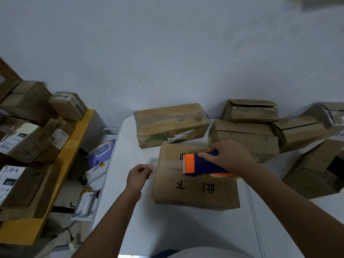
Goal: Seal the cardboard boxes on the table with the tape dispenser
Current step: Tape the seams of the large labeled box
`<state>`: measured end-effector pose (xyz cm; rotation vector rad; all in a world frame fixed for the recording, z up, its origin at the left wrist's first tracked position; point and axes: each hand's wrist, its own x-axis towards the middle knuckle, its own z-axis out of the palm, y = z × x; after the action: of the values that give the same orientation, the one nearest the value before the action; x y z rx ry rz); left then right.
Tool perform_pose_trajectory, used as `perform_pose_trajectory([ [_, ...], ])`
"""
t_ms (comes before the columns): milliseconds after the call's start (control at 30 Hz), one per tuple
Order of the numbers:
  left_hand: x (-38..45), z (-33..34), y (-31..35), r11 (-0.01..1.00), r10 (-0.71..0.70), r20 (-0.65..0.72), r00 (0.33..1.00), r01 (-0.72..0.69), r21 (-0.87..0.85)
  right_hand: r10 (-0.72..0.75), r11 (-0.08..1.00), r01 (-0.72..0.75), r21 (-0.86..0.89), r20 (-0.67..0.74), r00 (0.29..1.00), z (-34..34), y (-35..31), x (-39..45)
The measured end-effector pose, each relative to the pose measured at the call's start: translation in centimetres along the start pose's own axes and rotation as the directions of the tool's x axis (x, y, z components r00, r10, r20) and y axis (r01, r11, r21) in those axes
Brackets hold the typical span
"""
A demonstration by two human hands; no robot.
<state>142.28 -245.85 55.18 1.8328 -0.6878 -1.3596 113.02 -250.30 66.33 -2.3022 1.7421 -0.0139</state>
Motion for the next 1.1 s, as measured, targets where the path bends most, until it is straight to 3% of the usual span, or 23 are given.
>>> perform_pose_trajectory([
  [100,-0.6,1.4,-0.6,0.998,0.019,0.03,0.999,-0.02,0.055,0.009,1.0,-0.009,0.009,-0.017,1.0,0.2,0.1,-0.1],
  [200,-0.8,1.9,-0.3,0.97,0.069,0.047,0.997,-0.078,0.23,0.022,1.0,-0.022,0.006,-0.032,0.999,0.3,0.0,-0.2],
  [400,-0.1,0.5,0.6,0.786,-0.054,0.136,0.989,-0.042,0.617,0.033,0.999,-0.033,0.005,-0.027,0.999,0.1,-0.2,-0.2],
  [467,-0.2,-0.1,1.0,0.775,0.038,0.126,0.991,-0.109,0.622,0.03,1.0,-0.03,0.0,-0.027,0.999,0.2,-0.1,-0.2],
  [533,-0.8,-0.3,1.5,0.83,0.149,0.133,0.98,-0.197,0.521,0.028,1.0,-0.028,-0.005,-0.027,0.999,0.3,0.0,-0.3],
  [633,-2.5,0.0,1.6,0.834,0.208,0.238,0.949,-0.299,0.463,0.03,1.0,-0.03,0.004,-0.031,0.999,0.5,0.1,-0.3],
  [833,-1.2,-0.5,3.4,0.549,0.034,0.461,0.887,-0.402,0.733,0.04,0.999,-0.04,-0.006,-0.023,0.999,0.0,-0.2,0.0],
  [900,-0.5,-1.0,5.0,0.425,0.062,0.49,0.869,-0.468,0.775,0.027,1.0,-0.027,-0.008,-0.024,0.999,0.1,-0.3,0.0],
  [967,-0.5,-0.4,6.2,0.277,0.206,0.639,0.741,-0.671,0.688,0.021,1.0,-0.021,-0.003,-0.034,0.999,0.1,-0.2,0.0],
  [1033,-1.4,1.3,6.6,0.036,0.175,0.813,0.555,-0.829,0.558,0.033,0.999,-0.033,-0.009,-0.033,0.999,0.2,-0.1,0.0],
  [1100,-1.7,3.0,5.8,-0.166,0.109,0.876,0.47,-0.86,0.482,0.046,0.999,-0.047,-0.025,-0.015,0.999,0.1,-0.1,0.1],
])
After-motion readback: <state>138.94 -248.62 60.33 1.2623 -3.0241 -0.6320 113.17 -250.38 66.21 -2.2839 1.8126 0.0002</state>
